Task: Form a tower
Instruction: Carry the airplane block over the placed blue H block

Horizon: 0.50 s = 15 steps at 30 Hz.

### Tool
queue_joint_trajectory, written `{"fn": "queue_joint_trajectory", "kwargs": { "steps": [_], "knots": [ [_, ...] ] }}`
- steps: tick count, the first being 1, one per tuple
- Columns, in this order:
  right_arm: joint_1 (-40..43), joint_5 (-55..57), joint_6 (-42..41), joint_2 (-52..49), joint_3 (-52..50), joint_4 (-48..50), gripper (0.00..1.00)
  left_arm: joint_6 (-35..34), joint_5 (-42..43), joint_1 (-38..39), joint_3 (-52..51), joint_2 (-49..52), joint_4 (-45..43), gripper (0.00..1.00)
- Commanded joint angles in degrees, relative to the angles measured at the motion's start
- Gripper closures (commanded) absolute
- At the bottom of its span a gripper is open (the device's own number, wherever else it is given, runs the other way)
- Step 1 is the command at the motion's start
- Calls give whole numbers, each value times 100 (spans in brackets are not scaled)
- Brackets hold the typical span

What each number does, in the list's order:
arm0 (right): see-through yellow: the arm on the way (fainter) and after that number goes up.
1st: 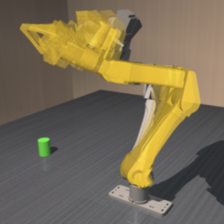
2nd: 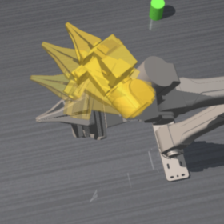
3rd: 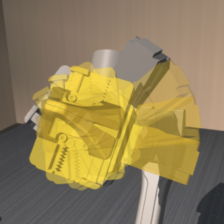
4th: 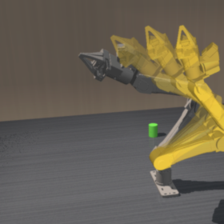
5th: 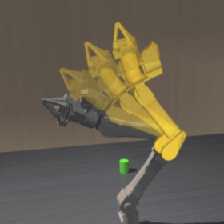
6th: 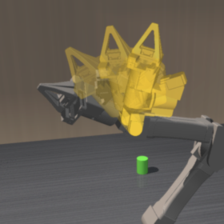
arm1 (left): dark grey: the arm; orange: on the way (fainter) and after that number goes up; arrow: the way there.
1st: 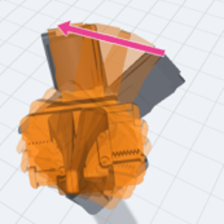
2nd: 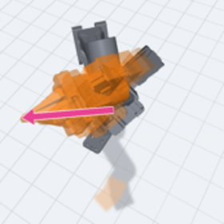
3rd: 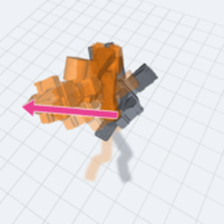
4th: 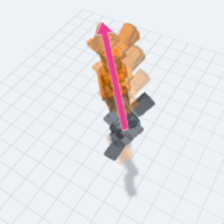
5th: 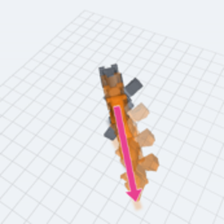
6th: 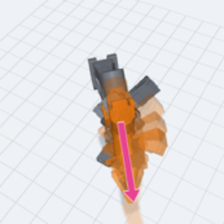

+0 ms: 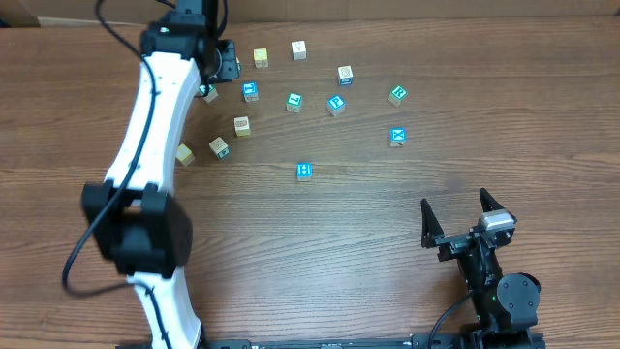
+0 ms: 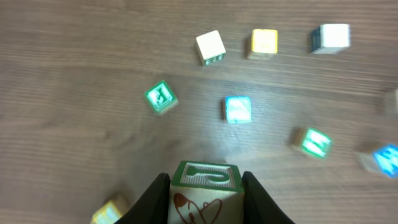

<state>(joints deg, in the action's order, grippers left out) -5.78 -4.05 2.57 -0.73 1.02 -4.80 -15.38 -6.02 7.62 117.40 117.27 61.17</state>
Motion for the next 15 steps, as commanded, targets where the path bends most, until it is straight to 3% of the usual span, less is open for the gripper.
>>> {"fn": "queue_joint_trajectory", "kwargs": {
  "steps": [1,8,15],
  "knots": [
    [-37,33,9,52,-57,22,0,-686,197,208,98,-503,562,85],
    [-37,33,9,52,-57,22,0,-1152,557,706,-11,-629,1663,89],
    [-37,33,9,52,-57,22,0,-1906,544,1276,-605,-627,1751,94]
  ]
}}
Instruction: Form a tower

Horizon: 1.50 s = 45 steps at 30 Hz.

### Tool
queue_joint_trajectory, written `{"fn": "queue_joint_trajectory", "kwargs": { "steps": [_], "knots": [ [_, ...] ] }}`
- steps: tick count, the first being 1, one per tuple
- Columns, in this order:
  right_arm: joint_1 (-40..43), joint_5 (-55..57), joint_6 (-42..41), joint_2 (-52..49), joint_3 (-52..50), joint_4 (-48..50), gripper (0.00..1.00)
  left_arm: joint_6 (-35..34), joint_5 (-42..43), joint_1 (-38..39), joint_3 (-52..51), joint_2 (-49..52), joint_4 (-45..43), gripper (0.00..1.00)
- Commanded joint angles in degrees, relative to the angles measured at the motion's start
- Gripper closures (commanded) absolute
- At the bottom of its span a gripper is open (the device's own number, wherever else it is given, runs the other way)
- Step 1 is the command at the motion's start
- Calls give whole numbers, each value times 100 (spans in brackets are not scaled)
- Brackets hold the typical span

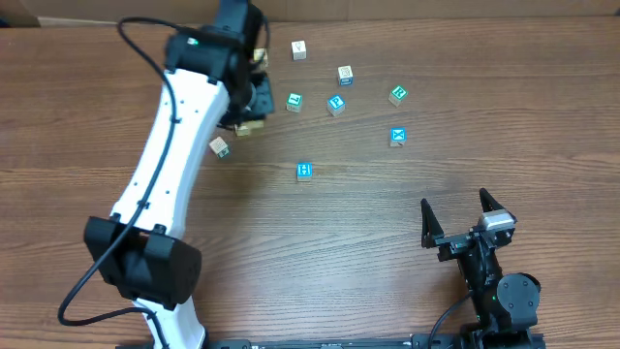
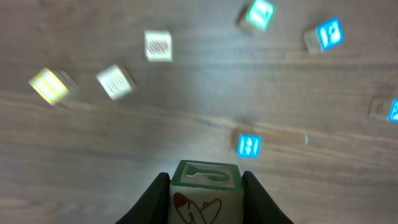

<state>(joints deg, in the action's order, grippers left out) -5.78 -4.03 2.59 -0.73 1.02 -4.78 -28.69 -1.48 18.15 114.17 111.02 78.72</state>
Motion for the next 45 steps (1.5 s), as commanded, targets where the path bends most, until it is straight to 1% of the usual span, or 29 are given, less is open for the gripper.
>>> {"fn": "queue_joint_trajectory", "kwargs": {
  "steps": [1,5,10,13,14,17,19,28,30,34,39,45],
  "knots": [
    [-37,31,7,52,-57,17,0,-660,90,315,-407,-2,-42,94],
    [-37,31,7,52,-57,20,0,-883,66,721,-1045,-2,-555,94],
    [-37,31,7,52,-57,17,0,-1261,-310,1145,-1827,-2,-1388,93],
    [-37,28,7,52,-57,17,0,-1335,-444,1314,-2181,-2,-1880,93],
    [-37,31,7,52,-57,17,0,-1340,-518,1384,-2363,-2,-2166,92],
    [-37,31,7,52,-57,17,0,-1342,-702,1456,-2581,20,-2476,94],
    [-37,31,7,52,-57,17,0,-1340,-750,1473,-2697,26,-2583,96],
    [-37,31,7,52,-57,20,0,-1318,-951,1488,-3150,31,-2959,96],
    [-37,31,7,52,-57,17,0,-1285,-964,1488,-3185,31,-2964,96],
    [-37,31,7,52,-57,17,0,-953,-964,1488,-3187,31,-3099,96],
    [-37,31,7,52,-57,17,0,-940,-767,1488,-3187,31,-3220,96],
    [-37,31,7,52,-57,17,0,-857,-839,1488,-3187,31,-3233,96]
  ]
}}
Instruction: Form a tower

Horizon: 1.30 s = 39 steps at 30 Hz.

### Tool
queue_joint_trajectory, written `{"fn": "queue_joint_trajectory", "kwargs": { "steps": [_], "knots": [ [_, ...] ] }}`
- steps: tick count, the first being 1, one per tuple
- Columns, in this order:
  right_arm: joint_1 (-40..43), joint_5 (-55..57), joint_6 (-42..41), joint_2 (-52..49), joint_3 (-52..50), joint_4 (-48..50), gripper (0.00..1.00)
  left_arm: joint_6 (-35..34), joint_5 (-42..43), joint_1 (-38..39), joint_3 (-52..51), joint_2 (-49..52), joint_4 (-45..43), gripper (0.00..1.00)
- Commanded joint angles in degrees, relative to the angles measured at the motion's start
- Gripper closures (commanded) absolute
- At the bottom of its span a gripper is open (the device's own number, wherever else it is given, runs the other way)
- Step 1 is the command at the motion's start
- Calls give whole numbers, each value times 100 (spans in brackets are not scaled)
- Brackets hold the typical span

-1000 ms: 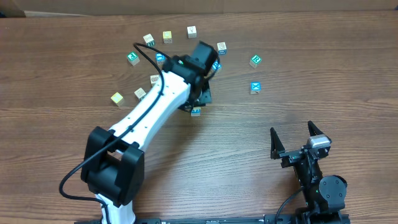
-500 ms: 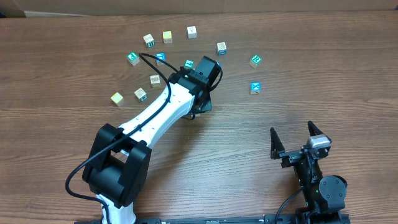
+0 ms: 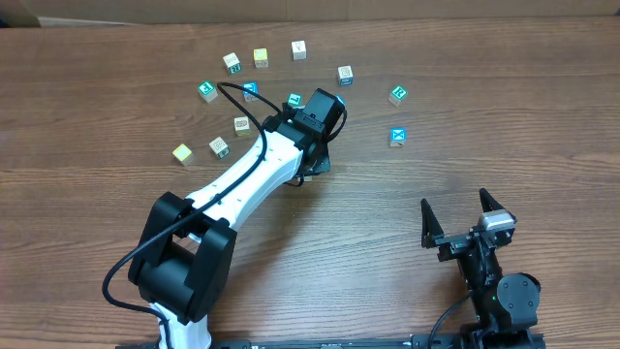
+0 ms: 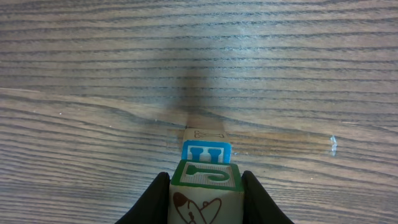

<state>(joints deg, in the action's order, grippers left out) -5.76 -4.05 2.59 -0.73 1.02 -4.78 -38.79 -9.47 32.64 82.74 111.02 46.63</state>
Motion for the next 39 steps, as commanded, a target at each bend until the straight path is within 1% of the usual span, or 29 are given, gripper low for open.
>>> {"fn": "queue_joint_trajectory", "kwargs": {
  "steps": [1,13,19,39],
  "knots": [
    [-39,33,7,52,-57,17,0,153,-66,39,-48,31,-26,96],
    [-39,33,9,52,-57,17,0,157,-164,39,-50,181,-96,96],
    [-39,33,7,52,-57,20,0,306,-166,44,-52,181,-125,96],
    [-39,33,7,52,-57,20,0,306,-170,42,-52,297,-173,96]
  ]
}}
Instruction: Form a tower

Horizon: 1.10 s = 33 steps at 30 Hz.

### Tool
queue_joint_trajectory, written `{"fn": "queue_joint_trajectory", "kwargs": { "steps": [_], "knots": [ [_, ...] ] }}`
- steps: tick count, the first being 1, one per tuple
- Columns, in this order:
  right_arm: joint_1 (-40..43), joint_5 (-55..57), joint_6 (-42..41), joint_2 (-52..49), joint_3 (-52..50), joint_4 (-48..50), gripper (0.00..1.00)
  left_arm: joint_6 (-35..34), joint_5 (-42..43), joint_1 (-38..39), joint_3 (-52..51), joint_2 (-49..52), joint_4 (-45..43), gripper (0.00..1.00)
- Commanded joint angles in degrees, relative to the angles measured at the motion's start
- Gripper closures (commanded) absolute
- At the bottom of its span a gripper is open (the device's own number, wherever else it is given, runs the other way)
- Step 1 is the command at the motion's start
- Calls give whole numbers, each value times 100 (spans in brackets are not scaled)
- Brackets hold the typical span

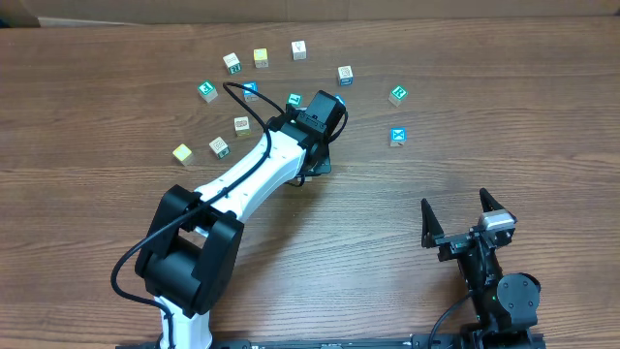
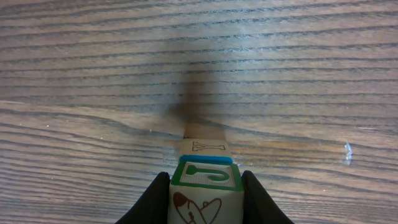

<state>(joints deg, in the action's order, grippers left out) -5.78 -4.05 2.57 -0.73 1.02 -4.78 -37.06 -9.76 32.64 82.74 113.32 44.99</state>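
Observation:
My left gripper (image 2: 205,190) is shut on a green-bordered letter block (image 2: 205,176) with a brown drawing on its near face. Directly under it a blue-topped block (image 2: 206,148) stands on the wooden table; only a thin blue edge and its pale far side show past the held block. Whether the two blocks touch cannot be told. In the overhead view the left wrist (image 1: 315,145) hides both blocks. My right gripper (image 1: 463,215) stands open near the front right, holding nothing.
Several loose letter blocks lie in an arc at the back: a yellow one (image 1: 261,57), a green one (image 1: 206,91), a blue one (image 1: 397,136), a pale one (image 1: 219,146). The white left arm (image 1: 242,189) slants across the table's middle.
The held green block sits more squarely over the blue-topped block, which showed its whole blue face before and now shows only a thin edge. The right arm has not moved.
My left gripper held the green block at the far left among the loose blocks. Then it was further right, with the blue block ahead. Then it hung just behind that blue block at mid-table, and now it covers it.

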Motion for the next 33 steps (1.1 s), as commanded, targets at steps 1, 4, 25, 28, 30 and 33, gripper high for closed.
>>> {"fn": "queue_joint_trajectory", "kwargs": {
  "steps": [1,4,25,28,30,33],
  "knots": [
    [-37,33,9,52,-57,20,0,133,-142,42,-52,68,-22,96],
    [-37,33,9,52,-57,17,0,149,-144,42,-52,70,-44,96],
    [-37,33,9,52,-57,17,0,175,-133,44,-52,133,-68,96],
    [-37,33,9,52,-57,20,0,177,-136,44,-52,133,-66,96],
    [-37,33,9,52,-57,17,0,177,-138,44,-52,133,-66,95],
    [-37,33,9,52,-57,17,0,177,-136,44,-52,133,-66,94]
  ]
}}
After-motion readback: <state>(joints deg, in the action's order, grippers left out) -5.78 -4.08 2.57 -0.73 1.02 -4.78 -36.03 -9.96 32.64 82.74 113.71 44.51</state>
